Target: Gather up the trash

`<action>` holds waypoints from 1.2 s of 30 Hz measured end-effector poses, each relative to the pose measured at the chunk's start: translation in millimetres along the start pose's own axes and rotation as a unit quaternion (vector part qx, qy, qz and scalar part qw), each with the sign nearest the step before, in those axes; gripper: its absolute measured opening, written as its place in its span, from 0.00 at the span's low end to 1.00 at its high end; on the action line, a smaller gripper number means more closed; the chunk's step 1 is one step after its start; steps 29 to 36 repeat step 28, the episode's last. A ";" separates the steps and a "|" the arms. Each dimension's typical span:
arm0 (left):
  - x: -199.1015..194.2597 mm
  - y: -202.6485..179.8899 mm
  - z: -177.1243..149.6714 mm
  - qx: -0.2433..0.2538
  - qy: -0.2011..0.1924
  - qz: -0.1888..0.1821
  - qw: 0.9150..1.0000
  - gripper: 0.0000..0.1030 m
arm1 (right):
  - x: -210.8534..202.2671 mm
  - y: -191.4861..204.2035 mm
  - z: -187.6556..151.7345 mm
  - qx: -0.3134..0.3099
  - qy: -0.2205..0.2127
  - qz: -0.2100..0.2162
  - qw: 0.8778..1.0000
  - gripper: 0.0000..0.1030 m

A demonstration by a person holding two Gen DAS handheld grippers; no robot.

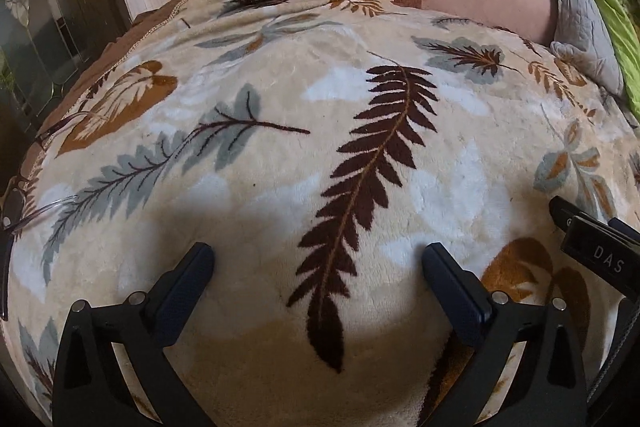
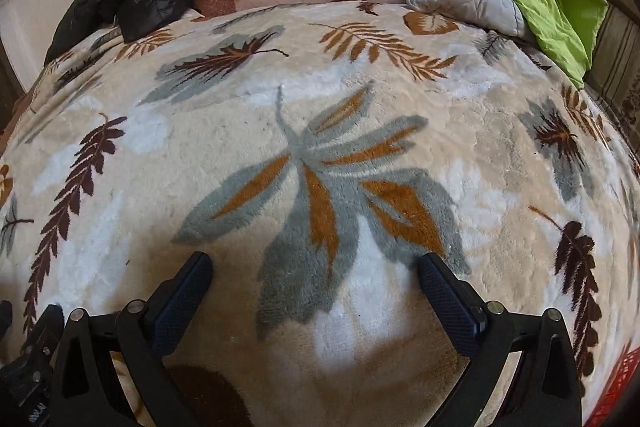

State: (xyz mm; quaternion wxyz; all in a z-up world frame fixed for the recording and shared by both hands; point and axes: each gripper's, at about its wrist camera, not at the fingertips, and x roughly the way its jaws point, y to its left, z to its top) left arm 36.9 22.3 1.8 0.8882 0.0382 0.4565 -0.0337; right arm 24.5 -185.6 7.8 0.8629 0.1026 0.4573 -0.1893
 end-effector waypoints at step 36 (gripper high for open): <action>-2.0 1.4 -2.9 -0.004 -0.006 -0.005 1.000 1.00 | 0.7 1.0 -0.1 0.000 0.000 0.000 1.000 1.00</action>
